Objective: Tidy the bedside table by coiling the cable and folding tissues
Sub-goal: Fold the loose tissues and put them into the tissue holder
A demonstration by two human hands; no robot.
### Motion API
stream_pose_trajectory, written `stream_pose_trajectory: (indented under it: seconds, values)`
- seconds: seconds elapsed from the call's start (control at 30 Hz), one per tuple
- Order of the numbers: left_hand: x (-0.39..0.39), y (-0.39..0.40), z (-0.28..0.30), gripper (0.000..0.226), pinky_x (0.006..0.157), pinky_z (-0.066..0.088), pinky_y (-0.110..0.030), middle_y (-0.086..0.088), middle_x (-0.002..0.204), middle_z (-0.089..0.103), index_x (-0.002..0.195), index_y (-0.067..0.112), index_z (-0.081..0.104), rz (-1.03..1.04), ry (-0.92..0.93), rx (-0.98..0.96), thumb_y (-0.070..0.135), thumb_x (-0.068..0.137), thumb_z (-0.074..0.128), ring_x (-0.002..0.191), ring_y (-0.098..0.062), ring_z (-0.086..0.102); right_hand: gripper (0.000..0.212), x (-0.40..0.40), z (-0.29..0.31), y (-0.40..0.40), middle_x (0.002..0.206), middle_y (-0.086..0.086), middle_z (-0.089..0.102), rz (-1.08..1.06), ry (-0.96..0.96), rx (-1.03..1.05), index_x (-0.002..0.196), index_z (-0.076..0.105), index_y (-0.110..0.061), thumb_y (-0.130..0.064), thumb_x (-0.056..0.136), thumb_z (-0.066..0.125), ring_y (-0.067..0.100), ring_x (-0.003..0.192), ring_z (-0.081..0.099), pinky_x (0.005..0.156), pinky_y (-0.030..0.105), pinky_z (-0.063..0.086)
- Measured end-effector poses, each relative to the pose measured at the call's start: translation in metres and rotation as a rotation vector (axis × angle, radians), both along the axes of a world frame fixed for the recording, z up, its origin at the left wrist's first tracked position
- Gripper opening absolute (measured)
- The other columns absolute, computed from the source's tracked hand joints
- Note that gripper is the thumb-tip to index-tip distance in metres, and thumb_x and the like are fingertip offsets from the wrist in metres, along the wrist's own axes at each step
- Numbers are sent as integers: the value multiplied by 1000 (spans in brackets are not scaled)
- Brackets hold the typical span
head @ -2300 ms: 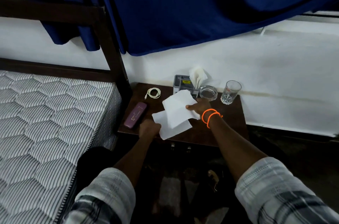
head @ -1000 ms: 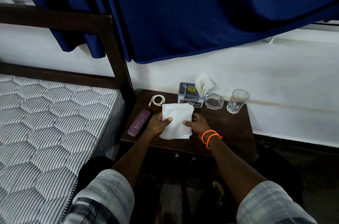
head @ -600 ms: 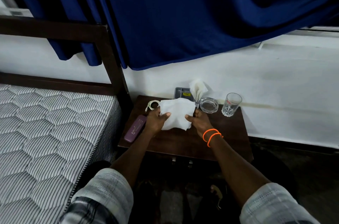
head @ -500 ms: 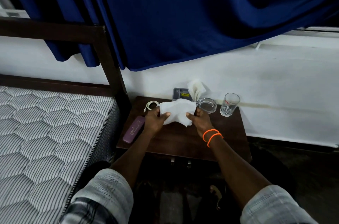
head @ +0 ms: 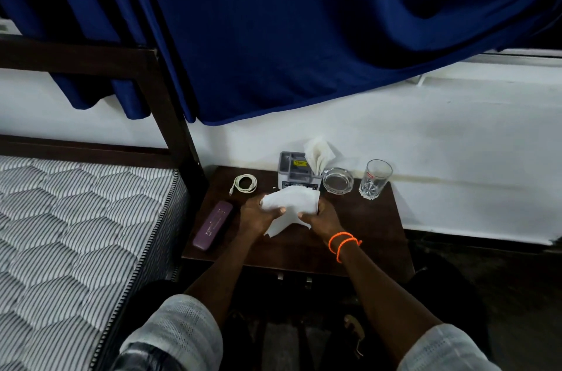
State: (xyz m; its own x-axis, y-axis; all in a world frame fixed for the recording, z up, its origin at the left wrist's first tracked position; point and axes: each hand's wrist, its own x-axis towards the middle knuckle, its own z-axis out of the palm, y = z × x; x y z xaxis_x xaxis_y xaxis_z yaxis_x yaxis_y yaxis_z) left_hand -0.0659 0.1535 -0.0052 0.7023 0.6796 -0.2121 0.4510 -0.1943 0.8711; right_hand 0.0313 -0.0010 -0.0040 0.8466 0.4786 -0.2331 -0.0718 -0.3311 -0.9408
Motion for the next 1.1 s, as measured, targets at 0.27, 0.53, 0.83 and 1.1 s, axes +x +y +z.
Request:
stream_pose_trajectory:
  seconds: [0.27, 0.53, 0.83, 1.1]
  values:
    - [2, -2, 5, 34, 92, 58, -40, -17, 108, 78, 113, 0, 77, 78, -150, -39, 12, 82, 85, 103, -28, 74, 31, 2, 5, 8, 115, 19, 74, -97, -191, -68, 116, 71, 3, -2, 85, 74, 29, 108, 71, 97, 39, 55]
    - [-5, -5, -3, 58, 83, 48, -19, -8, 120, 74, 124, 9, 71, -46, -24, 33, 17, 71, 93, 103, -11, 66, 40, -1, 1, 2, 121, 21, 71, -19, -214, -143, 121, 68, 5, 4, 81, 74, 31, 115, 67, 99, 35, 51]
    - [-1, -4, 1, 37, 79, 46, -19, -13, 110, 78, 111, 5, 77, 112, -75, 70, 21, 79, 88, 102, -21, 73, 28, 6, 5, 2, 112, 23, 74, -69, -230, -104, 113, 72, 6, -6, 87, 74, 35, 108, 70, 97, 49, 53]
    - [-6, -6, -12, 58, 86, 46, -21, -14, 122, 74, 125, 5, 70, 76, 3, 37, 26, 75, 91, 114, -24, 69, 23, 2, -4, -2, 106, 21, 75, 60, -256, -237, 107, 74, 4, -12, 89, 73, 34, 101, 70, 91, 45, 54]
